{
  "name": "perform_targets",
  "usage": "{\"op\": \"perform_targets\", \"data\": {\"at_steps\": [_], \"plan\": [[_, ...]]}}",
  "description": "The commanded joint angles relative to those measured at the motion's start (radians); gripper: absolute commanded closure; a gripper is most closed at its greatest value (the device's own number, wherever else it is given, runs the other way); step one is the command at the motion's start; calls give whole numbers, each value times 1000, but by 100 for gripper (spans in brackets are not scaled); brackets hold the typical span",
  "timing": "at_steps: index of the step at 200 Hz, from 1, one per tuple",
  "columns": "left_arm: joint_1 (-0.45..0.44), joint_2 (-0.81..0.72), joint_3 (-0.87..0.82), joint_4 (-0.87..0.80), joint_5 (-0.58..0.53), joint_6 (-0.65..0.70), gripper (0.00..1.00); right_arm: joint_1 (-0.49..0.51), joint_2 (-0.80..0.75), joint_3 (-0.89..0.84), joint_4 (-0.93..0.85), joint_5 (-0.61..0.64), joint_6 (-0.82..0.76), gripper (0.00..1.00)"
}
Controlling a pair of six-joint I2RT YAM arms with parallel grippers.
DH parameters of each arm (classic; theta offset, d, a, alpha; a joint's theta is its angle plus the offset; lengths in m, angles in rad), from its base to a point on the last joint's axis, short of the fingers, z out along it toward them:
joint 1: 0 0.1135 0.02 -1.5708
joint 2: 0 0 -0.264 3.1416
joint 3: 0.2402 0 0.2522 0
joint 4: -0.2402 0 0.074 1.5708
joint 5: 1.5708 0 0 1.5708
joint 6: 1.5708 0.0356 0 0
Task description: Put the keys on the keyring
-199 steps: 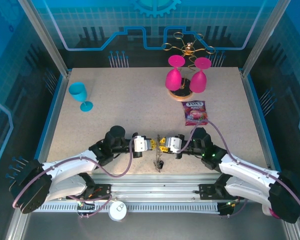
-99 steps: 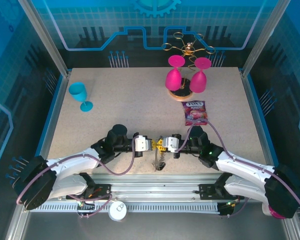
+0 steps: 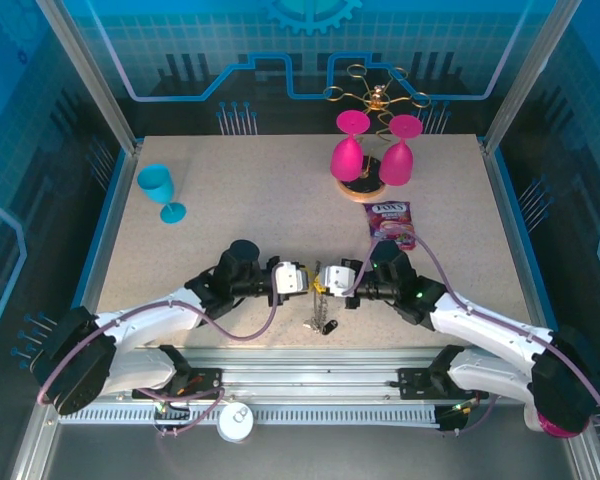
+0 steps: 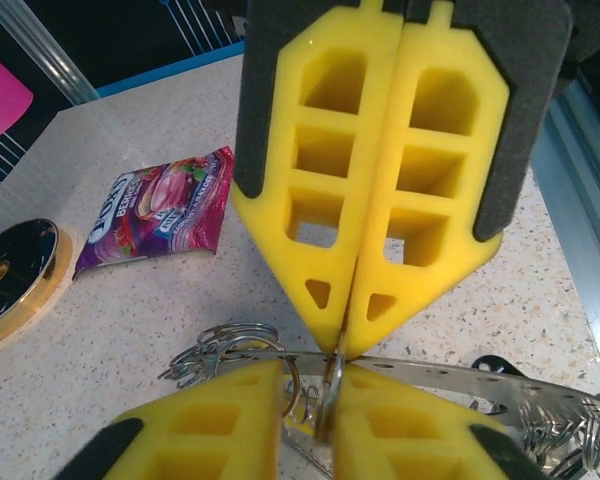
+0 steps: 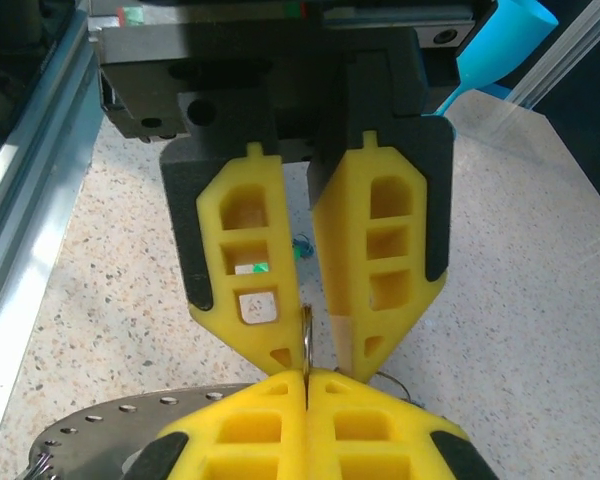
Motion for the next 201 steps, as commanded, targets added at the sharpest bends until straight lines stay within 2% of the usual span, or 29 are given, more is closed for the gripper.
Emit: {"op": "perform_targets", "data": {"at_steps": [1, 20, 48, 65, 81, 88, 96, 121, 140, 158, 172, 201], "plan": [[1, -12, 73, -50, -26, 47, 87, 4, 0, 89, -147, -18, -58, 100], [3, 2, 106, -108, -40, 77, 100, 5, 24, 142, -219, -2, -79, 100], [19, 45, 149, -146, -39, 95, 100, -5, 60, 212, -283, 33, -84, 100], [38, 69, 144, -86, -5, 69, 100, -38, 55, 205, -221, 3, -32, 100], [62, 79, 107, 48, 58, 5, 100, -83, 28, 129, -86, -86, 18, 68], [68, 82, 85, 112, 85, -14, 100, -98, 15, 84, -10, -123, 37, 62], [73, 83, 61, 182, 112, -34, 100, -115, 3, 34, 74, -168, 56, 59], [95, 87, 6, 336, 208, -92, 100, -160, -4, -103, 380, -238, 170, 60], [104, 89, 1, 356, 259, -119, 100, -190, 29, -174, 610, -213, 311, 65], [106, 92, -1, 365, 271, -132, 100, -214, 75, -212, 769, -247, 413, 67], [107, 93, -2, 376, 270, -140, 100, -212, 96, -218, 793, -278, 424, 67], [110, 92, -9, 418, 291, -175, 100, -194, 87, -189, 666, -277, 369, 70]]}}
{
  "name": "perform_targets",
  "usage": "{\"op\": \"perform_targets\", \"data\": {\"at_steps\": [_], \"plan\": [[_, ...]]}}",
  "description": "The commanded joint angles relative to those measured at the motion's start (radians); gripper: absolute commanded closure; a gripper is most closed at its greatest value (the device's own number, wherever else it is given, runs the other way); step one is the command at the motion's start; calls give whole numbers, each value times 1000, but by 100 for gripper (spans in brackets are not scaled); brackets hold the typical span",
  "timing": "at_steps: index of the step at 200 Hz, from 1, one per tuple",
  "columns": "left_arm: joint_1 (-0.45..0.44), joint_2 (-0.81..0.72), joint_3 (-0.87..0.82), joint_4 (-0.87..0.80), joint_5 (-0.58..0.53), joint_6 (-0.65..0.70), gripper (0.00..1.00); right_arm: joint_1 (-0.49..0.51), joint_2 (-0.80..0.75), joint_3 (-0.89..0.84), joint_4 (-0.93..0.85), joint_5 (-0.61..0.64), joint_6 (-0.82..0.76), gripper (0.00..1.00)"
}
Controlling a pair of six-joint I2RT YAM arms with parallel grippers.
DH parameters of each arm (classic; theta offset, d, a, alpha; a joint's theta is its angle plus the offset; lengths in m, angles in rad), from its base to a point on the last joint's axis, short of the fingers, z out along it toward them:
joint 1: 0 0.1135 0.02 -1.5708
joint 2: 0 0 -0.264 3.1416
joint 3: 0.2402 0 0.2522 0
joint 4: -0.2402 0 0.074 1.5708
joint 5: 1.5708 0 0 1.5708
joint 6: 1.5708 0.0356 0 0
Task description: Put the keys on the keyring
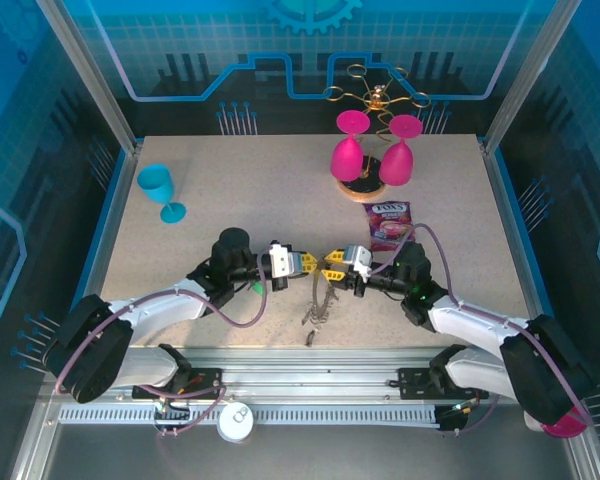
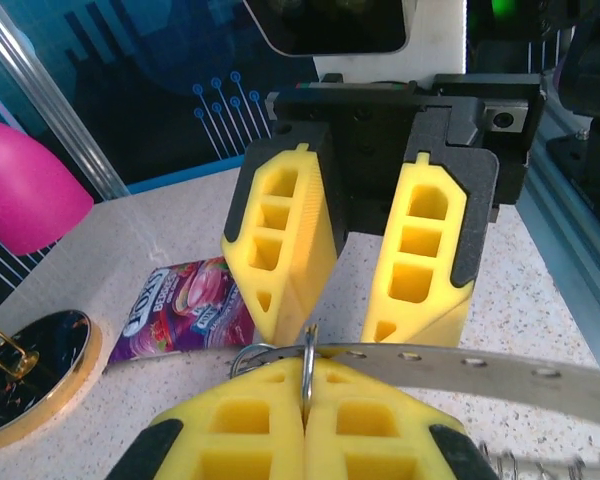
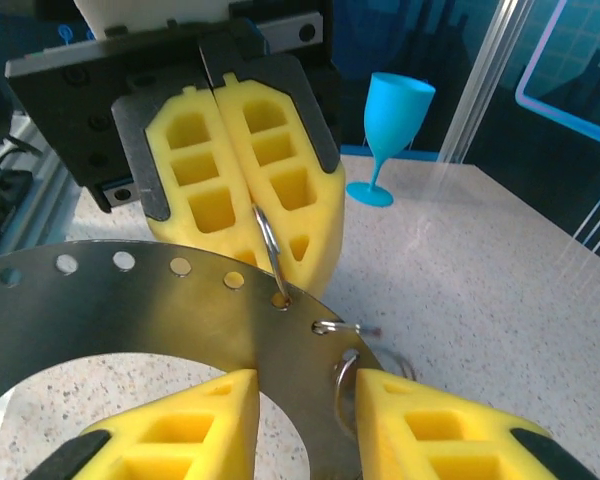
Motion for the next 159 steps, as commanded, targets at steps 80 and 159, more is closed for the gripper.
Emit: {"op": "perform_targets", "data": {"at_steps": [80, 159], "plan": [[10, 14, -8, 135, 101, -75, 100, 14, -131, 23, -75, 19, -66, 73], [3, 9, 27, -60, -31, 102, 100, 58, -219, 162, -500, 40, -315, 78]]}}
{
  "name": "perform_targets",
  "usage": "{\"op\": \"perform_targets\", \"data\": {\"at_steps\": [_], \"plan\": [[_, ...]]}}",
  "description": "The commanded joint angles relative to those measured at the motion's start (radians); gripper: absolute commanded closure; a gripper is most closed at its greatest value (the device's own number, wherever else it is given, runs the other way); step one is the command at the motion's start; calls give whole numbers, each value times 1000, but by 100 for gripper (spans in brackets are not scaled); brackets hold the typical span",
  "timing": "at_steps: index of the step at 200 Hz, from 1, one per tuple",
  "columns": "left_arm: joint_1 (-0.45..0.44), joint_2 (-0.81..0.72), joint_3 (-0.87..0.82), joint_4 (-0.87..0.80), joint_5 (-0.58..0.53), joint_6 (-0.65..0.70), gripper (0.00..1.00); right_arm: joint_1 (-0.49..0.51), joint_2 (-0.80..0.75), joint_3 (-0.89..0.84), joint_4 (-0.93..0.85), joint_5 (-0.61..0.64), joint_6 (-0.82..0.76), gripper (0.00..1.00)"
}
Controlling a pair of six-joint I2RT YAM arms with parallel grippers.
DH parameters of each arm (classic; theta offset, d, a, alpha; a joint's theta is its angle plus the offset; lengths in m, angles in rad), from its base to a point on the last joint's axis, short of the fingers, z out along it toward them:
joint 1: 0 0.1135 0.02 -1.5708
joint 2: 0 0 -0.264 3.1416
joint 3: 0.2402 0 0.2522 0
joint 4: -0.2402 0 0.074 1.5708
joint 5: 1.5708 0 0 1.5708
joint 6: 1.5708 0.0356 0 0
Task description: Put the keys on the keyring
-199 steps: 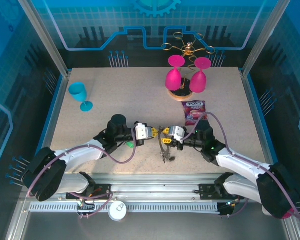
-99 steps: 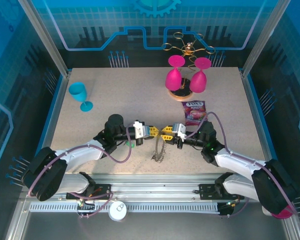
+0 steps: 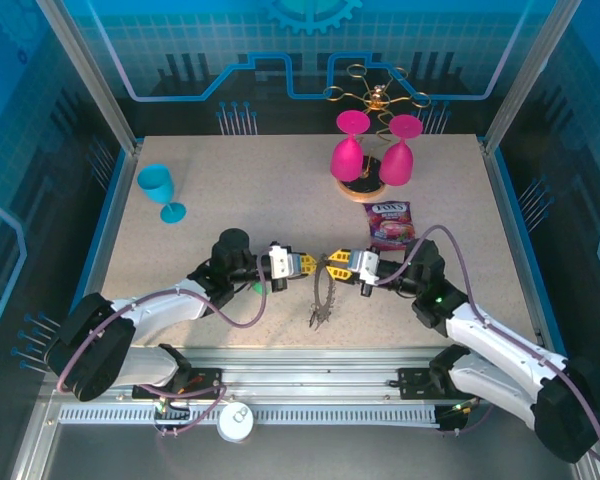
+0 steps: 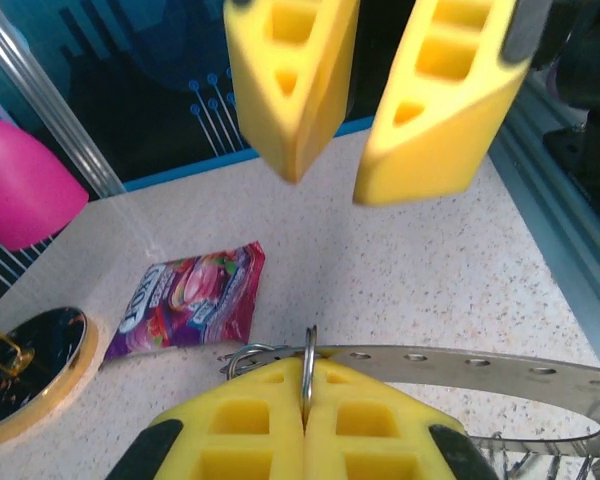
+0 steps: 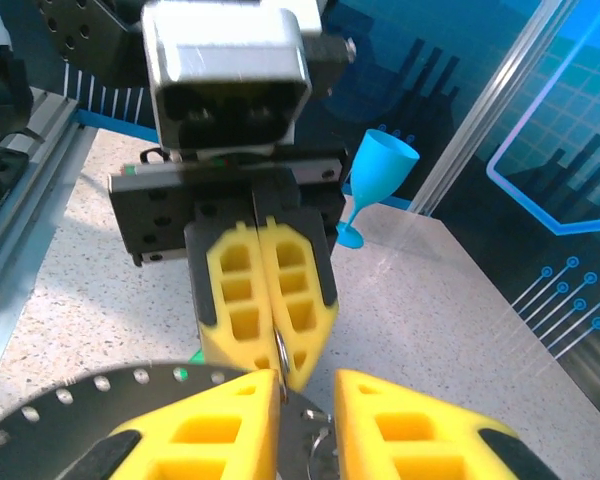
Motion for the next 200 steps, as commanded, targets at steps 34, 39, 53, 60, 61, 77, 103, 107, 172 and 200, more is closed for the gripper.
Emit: {"op": "perform_targets", "data": {"at_steps": [34, 39, 53, 60, 61, 77, 103, 107, 172, 200], "plan": [[-24, 2, 61, -131, -49, 123, 100, 57, 101, 111, -210, 33, -141, 80], [-24, 2, 61, -136, -52, 124, 100, 58, 111, 118, -219, 33, -146, 80], [-29, 3, 62, -147, -57, 132, 100, 61, 136, 134, -250, 37, -162, 80], [-32, 4, 64, -155, -62, 134, 100, 63, 148, 141, -260, 42, -166, 80], [-32, 4, 64, -156, -62, 134, 100, 63, 149, 141, -260, 42, -167, 80], [-36, 6, 67, -171, -67, 145, 100, 65, 167, 154, -272, 50, -170, 80], [-42, 11, 77, -192, -70, 155, 100, 73, 199, 171, -281, 47, -176, 80], [-43, 11, 78, -194, -71, 155, 100, 73, 205, 173, -282, 48, -178, 80], [-52, 10, 88, -222, -80, 167, 100, 80, 264, 205, -326, 60, -216, 83], [-55, 10, 96, -234, -83, 173, 100, 93, 290, 228, -375, 92, -246, 88]]}}
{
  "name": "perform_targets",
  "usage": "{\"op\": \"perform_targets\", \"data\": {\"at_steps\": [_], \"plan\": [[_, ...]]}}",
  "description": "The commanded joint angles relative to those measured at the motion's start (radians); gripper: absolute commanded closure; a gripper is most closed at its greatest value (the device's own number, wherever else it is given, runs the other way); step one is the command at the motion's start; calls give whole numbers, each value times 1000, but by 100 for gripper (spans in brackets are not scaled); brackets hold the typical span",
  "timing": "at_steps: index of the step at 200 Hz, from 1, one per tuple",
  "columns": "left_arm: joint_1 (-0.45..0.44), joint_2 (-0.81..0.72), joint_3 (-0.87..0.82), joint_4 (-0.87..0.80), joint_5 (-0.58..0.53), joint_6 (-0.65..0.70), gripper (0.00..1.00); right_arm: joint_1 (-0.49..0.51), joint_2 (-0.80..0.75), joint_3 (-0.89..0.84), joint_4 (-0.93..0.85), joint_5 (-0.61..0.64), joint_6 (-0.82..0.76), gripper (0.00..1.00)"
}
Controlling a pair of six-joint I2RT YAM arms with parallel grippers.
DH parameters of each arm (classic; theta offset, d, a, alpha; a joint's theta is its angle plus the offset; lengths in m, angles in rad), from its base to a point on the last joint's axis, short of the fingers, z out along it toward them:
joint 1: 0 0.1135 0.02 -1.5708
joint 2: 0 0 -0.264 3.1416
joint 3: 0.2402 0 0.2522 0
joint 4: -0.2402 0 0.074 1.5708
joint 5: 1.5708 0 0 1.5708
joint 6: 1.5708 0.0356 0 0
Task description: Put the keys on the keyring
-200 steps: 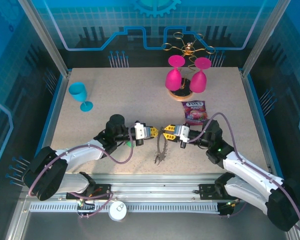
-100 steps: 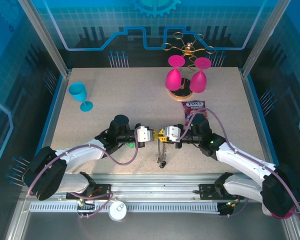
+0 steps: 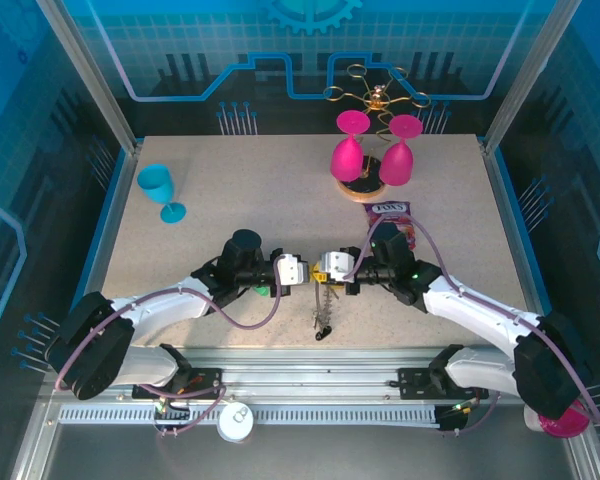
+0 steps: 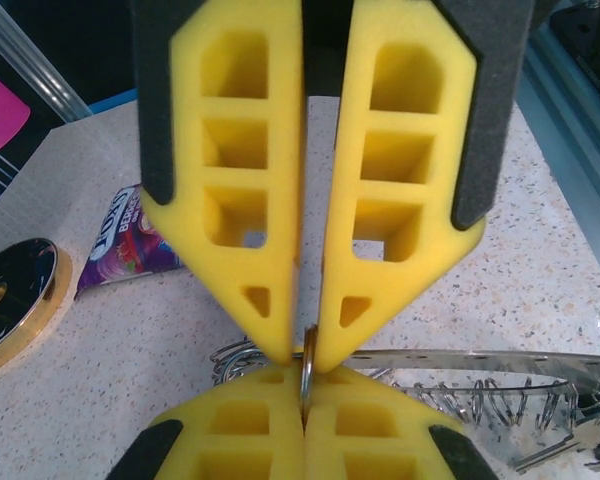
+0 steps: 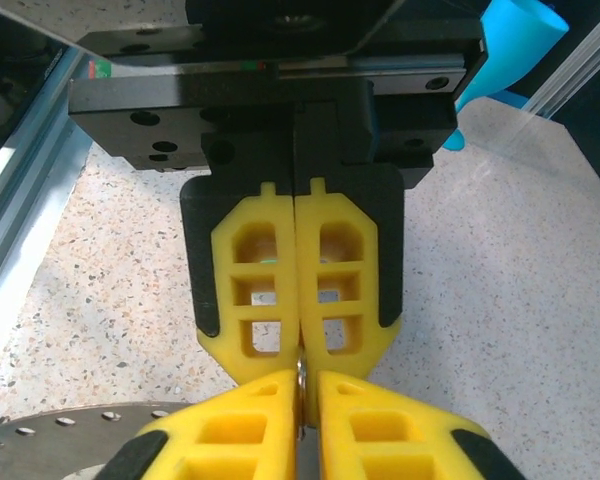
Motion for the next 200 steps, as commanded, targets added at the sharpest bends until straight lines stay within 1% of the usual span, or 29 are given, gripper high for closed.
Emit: {"op": "perform_targets", "data": {"at_steps": [1, 14, 32, 37, 44, 48, 66, 86, 99, 131, 149, 163, 173, 179, 188, 200], "plan": [[-13, 1, 48, 12, 22, 23, 100, 23, 30, 40, -69, 37, -38, 88], [-14, -2, 52, 4, 20, 25, 100, 28, 40, 49, -86, 47, -49, 91], [-14, -8, 52, -3, 12, 25, 100, 29, 44, 50, -97, 54, -55, 100], [-14, -11, 52, -5, 8, 23, 100, 27, 44, 49, -96, 57, -55, 100], [-13, -13, 51, -4, -2, 19, 90, 29, 40, 47, -93, 57, -53, 100], [-13, -15, 49, -4, -9, 15, 87, 30, 38, 45, -90, 57, -51, 100], [-14, -25, 43, -5, -36, 7, 82, 30, 28, 42, -93, 56, -48, 100], [-14, -37, 51, -37, -58, 3, 82, 30, 27, 54, -122, 59, -49, 100], [-15, -42, 61, -67, -63, 11, 84, 32, 30, 62, -133, 66, -46, 100], [-23, -38, 76, -111, -77, 28, 100, 46, 37, 82, -152, 69, -42, 100], [-28, -34, 80, -110, -76, 29, 100, 51, 38, 84, -144, 61, -24, 100], [-30, -34, 76, -97, -83, 32, 100, 45, 19, 56, -80, 55, 21, 100], [-30, -41, 59, -60, -87, 23, 100, 26, -9, 11, 8, 54, 84, 78], [-30, -47, 43, -27, -83, 8, 100, 8, -30, -28, 74, 43, 118, 70], [-28, -53, 16, 44, -69, -32, 100, -26, -57, -84, 176, 9, 167, 66], [-27, -52, -8, 111, -33, -77, 100, -66, -77, -142, 293, -38, 218, 65]]}}
